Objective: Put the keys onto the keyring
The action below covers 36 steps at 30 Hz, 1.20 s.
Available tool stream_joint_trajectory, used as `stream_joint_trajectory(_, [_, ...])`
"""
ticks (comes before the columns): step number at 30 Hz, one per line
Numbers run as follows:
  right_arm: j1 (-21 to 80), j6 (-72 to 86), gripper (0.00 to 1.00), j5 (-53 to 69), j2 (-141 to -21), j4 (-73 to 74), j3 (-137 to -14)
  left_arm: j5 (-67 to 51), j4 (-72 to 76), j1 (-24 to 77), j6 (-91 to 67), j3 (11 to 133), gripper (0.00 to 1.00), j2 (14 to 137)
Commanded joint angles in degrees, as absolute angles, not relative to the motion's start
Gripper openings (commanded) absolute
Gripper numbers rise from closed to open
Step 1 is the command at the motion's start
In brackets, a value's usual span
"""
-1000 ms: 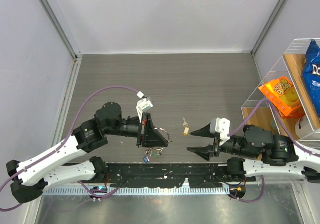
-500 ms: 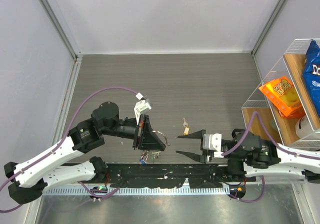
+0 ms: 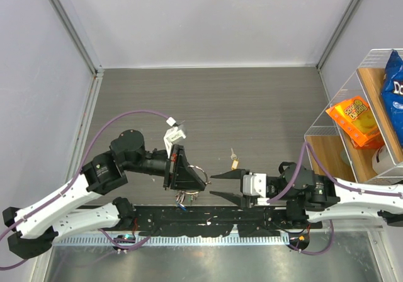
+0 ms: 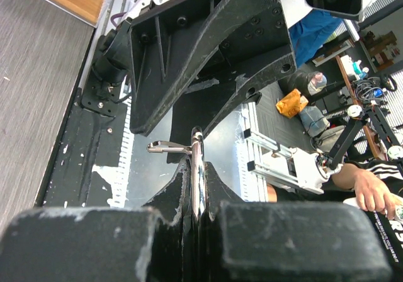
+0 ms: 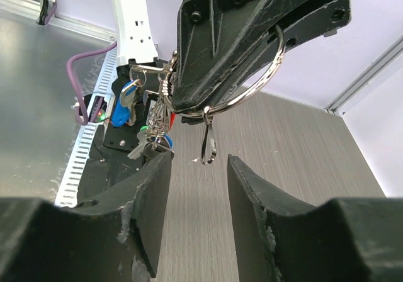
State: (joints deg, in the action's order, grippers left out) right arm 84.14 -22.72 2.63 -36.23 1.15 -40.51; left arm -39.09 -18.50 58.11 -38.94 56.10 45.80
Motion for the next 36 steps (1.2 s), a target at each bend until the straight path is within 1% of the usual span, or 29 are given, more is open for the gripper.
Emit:
stream_joint_trajectory(1, [84.73, -23.99, 0.45, 3.08, -37.53, -2.11, -42.89, -40.25, -15.82, 58.10, -39.46, 56.86, 0.00, 44.47])
stream_joint_trajectory(11, [84.90, -24.35, 0.32, 2.11, -38.58, -3.16, -43.77, -40.25, -15.29, 58.10, -39.55, 56.43, 0.00, 43.95])
stream_joint_trajectory(19, [84.90, -23.91, 0.33, 1.76, -38.32, -3.95, -44.03, -40.17, -14.33, 58.10, -40.17, 55.55, 0.00, 43.42])
stream_joint_trajectory(21, [84.90, -23.91, 0.31, 1.58, -38.23, -4.04, -44.12, -40.17, -14.33, 58.10, -40.25, 55.46, 0.00, 43.33])
stream_joint_trajectory(24, [84.90, -24.00, 0.26, 1.23, -38.15, -4.22, -44.30, -40.25, -14.15, 58.01, -40.25, 55.20, 0.00, 43.24])
stream_joint_trajectory(26, [84.99, -24.26, 0.20, 1.49, -38.14, -4.13, -44.56, -40.17, -14.24, 58.10, -40.25, 55.19, 0.00, 43.16])
stream_joint_trajectory(27, [84.90, -24.34, 0.12, 1.49, -38.23, -3.52, -44.82, -40.17, -14.24, 58.01, -40.25, 55.20, 0.00, 43.15])
stream_joint_trajectory(28, [84.90, -24.52, 0.06, 1.49, -38.23, -2.12, -45.26, -40.17, -14.24, 58.01, -40.08, 55.20, 0.00, 42.98])
stream_joint_trajectory(30, [84.90, -24.52, 0.06, 1.41, -38.23, -0.45, -46.23, -39.64, -14.85, 58.01, -39.82, 55.28, 0.00, 42.72])
stream_joint_trajectory(36, [84.90, -21.55, 0.06, 4.04, -37.97, 16.31, -54.04, -35.87, -20.29, 58.01, -35.78, 56.16, 0.01, 41.84])
